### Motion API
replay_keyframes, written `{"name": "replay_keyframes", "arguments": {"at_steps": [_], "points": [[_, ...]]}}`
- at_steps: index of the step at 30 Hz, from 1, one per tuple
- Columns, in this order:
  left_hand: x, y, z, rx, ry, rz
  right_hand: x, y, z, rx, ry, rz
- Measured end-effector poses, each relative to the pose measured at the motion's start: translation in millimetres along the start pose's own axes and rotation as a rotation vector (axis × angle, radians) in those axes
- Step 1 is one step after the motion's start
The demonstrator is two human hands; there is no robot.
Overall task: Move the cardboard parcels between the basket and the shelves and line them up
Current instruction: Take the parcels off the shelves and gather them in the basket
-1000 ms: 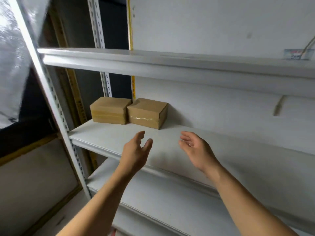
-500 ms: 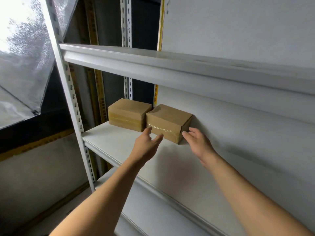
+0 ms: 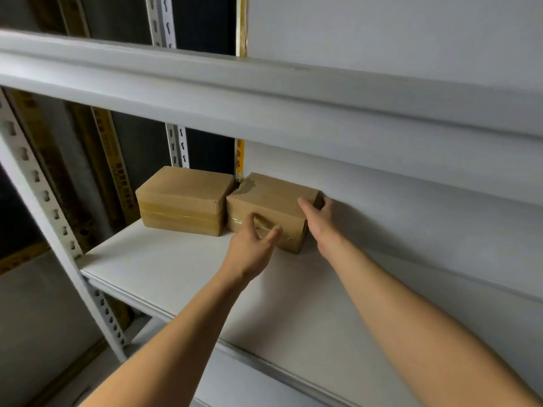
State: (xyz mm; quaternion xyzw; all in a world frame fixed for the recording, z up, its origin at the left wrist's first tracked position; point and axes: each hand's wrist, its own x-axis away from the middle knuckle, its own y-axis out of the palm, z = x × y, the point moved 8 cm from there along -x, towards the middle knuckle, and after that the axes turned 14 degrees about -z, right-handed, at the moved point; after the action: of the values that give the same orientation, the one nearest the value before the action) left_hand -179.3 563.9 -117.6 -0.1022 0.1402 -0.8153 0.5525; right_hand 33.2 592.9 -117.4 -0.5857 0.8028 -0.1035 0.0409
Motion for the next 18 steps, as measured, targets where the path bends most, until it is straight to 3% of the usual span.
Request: {"name": "replay_keyframes", "arguments": {"at_steps": [5, 9, 18], "points": [[0, 1, -5, 0.068, 0.013, -0.025, 4, 0, 3, -0.012, -0.057, 0.039], [8, -1, -5, 0.102, -0.007, -0.013, 14, -2, 9, -0.050, -0.039, -0.085], [33, 8, -3, 0.174, 0.029, 0.011, 72, -22, 28, -0.027, -0.013, -0.176]]}}
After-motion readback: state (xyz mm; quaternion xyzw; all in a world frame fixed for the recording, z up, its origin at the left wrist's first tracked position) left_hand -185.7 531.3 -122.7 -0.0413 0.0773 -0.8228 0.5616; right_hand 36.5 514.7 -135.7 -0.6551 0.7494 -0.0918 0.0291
